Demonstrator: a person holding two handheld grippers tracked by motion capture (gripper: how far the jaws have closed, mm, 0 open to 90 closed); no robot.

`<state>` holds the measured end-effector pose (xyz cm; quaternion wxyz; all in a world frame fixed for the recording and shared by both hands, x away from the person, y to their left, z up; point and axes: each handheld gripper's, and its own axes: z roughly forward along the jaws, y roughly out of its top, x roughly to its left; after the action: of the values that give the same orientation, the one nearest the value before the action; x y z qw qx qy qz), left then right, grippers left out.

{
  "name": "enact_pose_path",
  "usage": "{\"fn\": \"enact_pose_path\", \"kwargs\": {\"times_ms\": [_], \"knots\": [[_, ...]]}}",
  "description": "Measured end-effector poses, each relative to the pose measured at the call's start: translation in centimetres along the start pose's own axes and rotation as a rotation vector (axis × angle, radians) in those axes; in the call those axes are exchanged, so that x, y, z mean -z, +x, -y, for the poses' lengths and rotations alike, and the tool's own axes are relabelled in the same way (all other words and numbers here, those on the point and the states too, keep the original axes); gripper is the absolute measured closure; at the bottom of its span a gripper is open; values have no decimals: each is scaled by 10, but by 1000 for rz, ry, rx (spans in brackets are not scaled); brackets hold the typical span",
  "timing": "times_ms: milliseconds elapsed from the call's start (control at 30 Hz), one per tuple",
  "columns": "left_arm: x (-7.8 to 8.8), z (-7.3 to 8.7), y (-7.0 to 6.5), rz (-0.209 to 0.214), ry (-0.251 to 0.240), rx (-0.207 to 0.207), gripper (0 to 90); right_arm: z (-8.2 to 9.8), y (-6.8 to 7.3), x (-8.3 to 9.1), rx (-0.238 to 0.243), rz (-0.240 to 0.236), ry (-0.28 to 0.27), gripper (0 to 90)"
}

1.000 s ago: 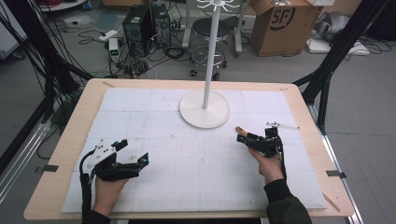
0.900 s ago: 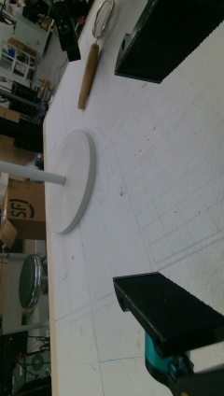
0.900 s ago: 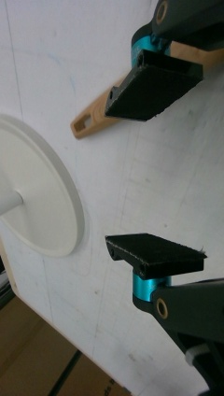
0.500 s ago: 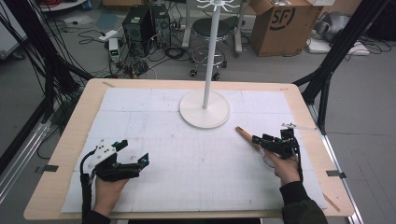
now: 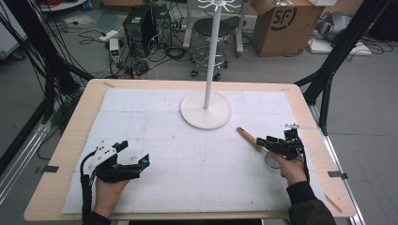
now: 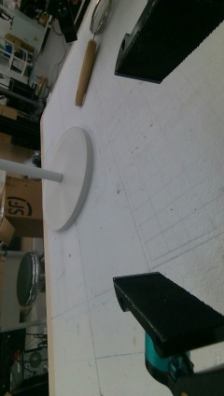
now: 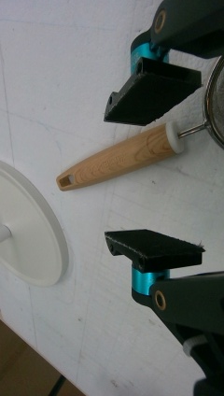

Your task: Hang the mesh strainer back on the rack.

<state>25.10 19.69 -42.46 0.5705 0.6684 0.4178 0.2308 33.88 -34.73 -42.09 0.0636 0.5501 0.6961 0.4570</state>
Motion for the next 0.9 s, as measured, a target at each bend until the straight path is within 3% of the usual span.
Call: {"fn": "enact_pose_path", "kwargs": {"times_ms": [233, 900], "knots": [[0, 1, 1, -2, 2, 3, 25, 0, -6, -7, 1, -1, 50, 362], [-1, 1, 1, -1, 5, 1, 25, 2, -6, -20, 20, 18, 113, 415]]}}
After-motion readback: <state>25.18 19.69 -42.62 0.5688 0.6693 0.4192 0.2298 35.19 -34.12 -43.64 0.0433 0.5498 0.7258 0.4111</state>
